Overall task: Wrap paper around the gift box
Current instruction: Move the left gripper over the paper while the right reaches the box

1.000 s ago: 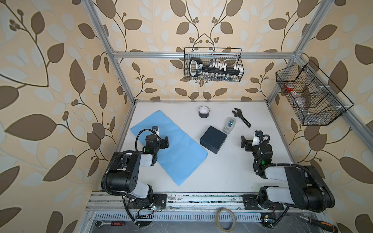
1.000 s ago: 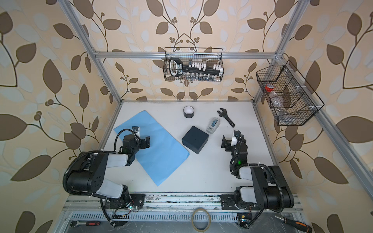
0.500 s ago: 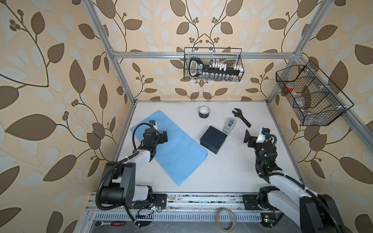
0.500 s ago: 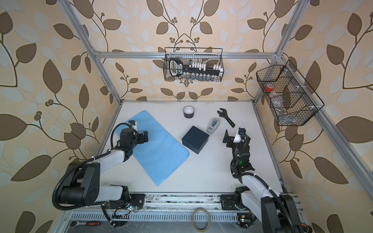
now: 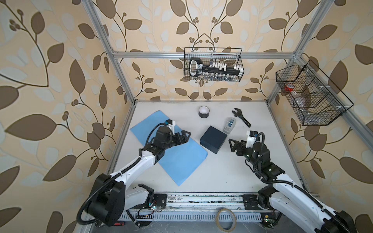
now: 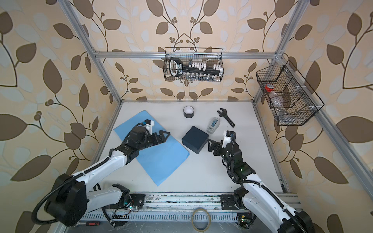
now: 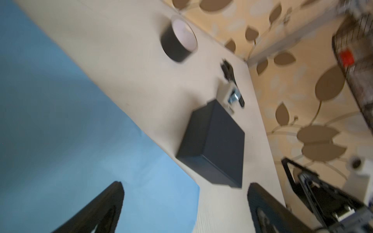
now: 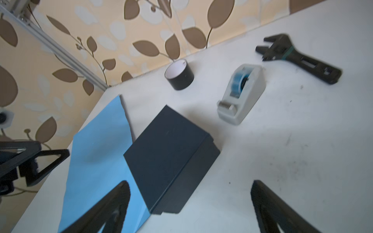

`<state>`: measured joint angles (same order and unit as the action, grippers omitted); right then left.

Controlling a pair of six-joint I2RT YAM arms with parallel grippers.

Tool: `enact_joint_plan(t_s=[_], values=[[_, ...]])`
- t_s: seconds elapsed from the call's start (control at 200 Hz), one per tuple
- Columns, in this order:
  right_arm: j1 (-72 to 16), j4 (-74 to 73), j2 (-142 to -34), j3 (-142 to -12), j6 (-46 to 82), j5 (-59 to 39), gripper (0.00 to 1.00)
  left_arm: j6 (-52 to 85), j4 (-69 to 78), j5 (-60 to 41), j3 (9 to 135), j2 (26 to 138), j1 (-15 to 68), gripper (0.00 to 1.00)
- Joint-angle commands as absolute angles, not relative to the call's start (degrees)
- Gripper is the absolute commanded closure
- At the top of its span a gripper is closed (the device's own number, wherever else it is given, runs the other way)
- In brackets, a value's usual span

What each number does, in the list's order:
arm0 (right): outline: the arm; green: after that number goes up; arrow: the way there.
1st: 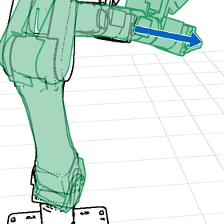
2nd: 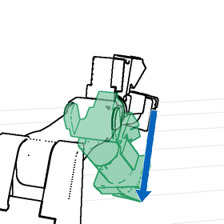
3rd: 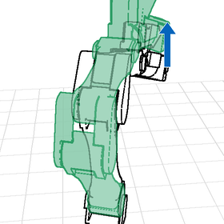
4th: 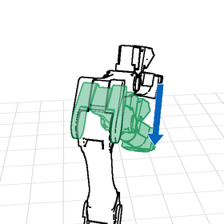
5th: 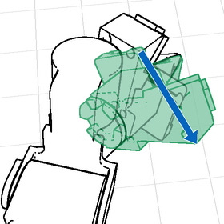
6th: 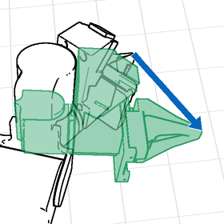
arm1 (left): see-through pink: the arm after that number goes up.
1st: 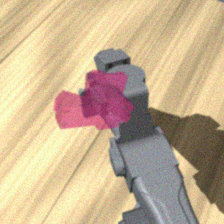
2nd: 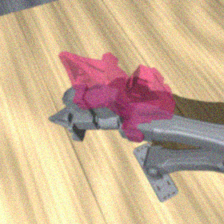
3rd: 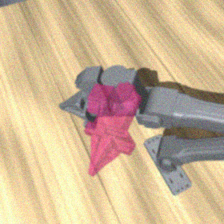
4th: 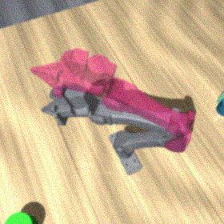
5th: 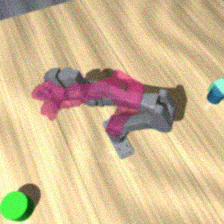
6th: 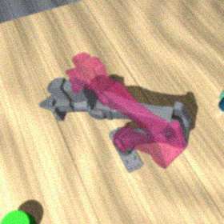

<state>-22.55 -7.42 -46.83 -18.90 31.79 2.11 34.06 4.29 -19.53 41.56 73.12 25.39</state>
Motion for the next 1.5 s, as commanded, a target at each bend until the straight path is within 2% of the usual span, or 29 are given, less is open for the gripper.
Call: enact_joint_plan(t_s=[0.0,0.185,0.495,0.74,0.85,0.925,1.08,1.19,1.235,1.35,1.494], values=[[-22.62,-7.44,-50.81,-20.74,34.22,-4.60,0.05,29.82,-0.67,-25.82,51.66,81.88,27.91,0.01],[-18.08,-13.12,-59.52,-22.61,38.02,-15.85,0.06,26.39,-7.05,-28.15,62.92,97.11,29.44,0.01],[-12.48,-20.20,-67.35,-22.00,41.31,-21.87,0.10,27.29,-5.97,-30.68,69.78,106.31,34.52,0.06],[0.13,-17.10,-63.97,-21.19,40.41,-22.90,0.12,32.08,0.00,-34.23,74.78,111.32,42.65,0.06],[4.17,-11.94,-58.35,-21.26,38.58,-18.31,0.13,31.99,0.06,-37.10,79.32,114.07,45.08,0.09],[3.84,-7.89,-53.32,-21.61,36.27,-14.81,0.13,30.17,-0.62,-35.20,77.80,111.54,44.56,0.09],[-2.86,0.59,-47.29,-23.42,31.45,-11.77,0.15,27.87,-2.81,-26.15,66.06,99.02,38.73,0.09],[-15.63,3.10,-45.69,-23.50,31.75,-8.95,0.19,30.58,-1.93,-20.96,54.19,88.76,31.41,0.10],[-23.74,2.78,-46.34,-23.36,33.16,-5.52,0.20,31.79,-2.03,-18.65,49.98,84.91,28.36,0.10],[-40.69,-0.90,-53.40,-24.84,38.21,2.79,0.20,33.13,-3.74,-14.43,43.69,77.76,21.32,0.09],[-49.84,-9.89,-67.27,-27.71,44.80,5.75,0.23,35.73,-5.28,-12.73,41.01,75.85,16.04,0.08]])
